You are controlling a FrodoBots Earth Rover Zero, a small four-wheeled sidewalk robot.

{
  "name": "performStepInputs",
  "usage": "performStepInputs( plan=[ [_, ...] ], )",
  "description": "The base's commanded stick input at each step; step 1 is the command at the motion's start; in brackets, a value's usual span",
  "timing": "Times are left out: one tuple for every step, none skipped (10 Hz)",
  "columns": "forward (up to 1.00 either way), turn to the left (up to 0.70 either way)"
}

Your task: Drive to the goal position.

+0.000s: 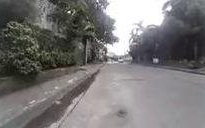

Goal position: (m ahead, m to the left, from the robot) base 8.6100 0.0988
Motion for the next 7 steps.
performStepInputs(
  plan=[
    [0.63, -0.01],
    [0.6, -0.1],
    [0.6, -0.33],
    [0.6, -0.59],
    [0.6, -0.38],
    [0.6, -0.15],
    [0.57, 0.0]
  ],
)
